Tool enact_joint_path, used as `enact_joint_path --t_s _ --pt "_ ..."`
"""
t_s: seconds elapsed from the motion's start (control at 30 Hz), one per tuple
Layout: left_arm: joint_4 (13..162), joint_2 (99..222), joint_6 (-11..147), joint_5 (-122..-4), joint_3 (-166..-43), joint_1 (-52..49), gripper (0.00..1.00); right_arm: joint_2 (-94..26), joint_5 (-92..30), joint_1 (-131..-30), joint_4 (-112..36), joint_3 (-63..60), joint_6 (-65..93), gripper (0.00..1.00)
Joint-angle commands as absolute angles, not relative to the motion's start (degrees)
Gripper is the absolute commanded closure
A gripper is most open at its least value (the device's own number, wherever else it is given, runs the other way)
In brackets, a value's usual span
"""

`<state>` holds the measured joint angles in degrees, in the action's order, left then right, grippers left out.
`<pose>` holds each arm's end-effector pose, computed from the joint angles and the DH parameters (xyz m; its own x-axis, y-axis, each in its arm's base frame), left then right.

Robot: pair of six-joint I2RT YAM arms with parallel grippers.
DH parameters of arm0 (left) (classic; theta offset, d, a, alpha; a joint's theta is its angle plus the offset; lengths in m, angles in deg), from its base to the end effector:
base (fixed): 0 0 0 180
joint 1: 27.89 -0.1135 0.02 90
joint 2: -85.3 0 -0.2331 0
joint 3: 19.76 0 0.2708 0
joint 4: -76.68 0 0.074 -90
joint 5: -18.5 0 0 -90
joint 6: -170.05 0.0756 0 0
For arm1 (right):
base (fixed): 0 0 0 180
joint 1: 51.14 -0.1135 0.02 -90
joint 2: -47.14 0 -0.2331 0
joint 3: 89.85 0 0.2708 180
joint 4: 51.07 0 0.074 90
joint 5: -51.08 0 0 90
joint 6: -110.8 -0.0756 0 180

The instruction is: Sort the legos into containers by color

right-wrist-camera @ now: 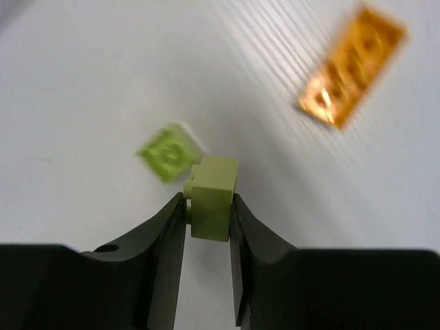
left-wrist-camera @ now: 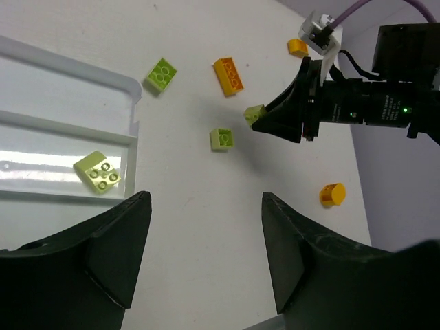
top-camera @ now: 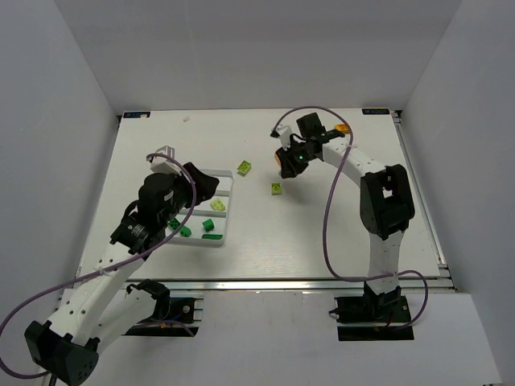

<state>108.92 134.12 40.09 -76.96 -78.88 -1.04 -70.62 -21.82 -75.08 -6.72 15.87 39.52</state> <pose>0.2454 -0.1162 0.2816 -0.4937 -0.4667 -0.7338 0.0702 0.8197 -0.5685 0.4245 0.2128 0.1415 -0.5487 -0.5792 -0.6028 -0.7525 0.6563 0.0543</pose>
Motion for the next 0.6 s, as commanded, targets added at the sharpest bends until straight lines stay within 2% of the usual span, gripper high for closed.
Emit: enact_joint_path --t_s 0.0,0.1,0.17,0.37,0.57 --pt "106.18 130.05 39.71 -78.01 -76.16 -1.17 0.25 -63.43 -0.11 -78.99 -7.96 17.60 57.87 0.96" --pt "106.26 127.23 39.45 -79.06 -75.62 -1.17 0.25 -66.58 7.29 -82.60 -5.84 21.72 59.65 0.98" --pt "106.79 126.09 39.18 -79.50 -75.62 -1.17 0.24 -70.09 7.14 -86.29 -6.62 25.40 58.43 0.98" --pt "108.90 124.50 37.78 -79.59 -75.54 -1.17 0.24 -77.74 -0.24 -93.23 -15.76 30.43 49.64 0.92" --pt "111.98 121.87 37.34 -80.21 -75.27 -1.17 0.24 -84.25 -6.04 -96.75 -17.62 37.81 44.45 0.80"
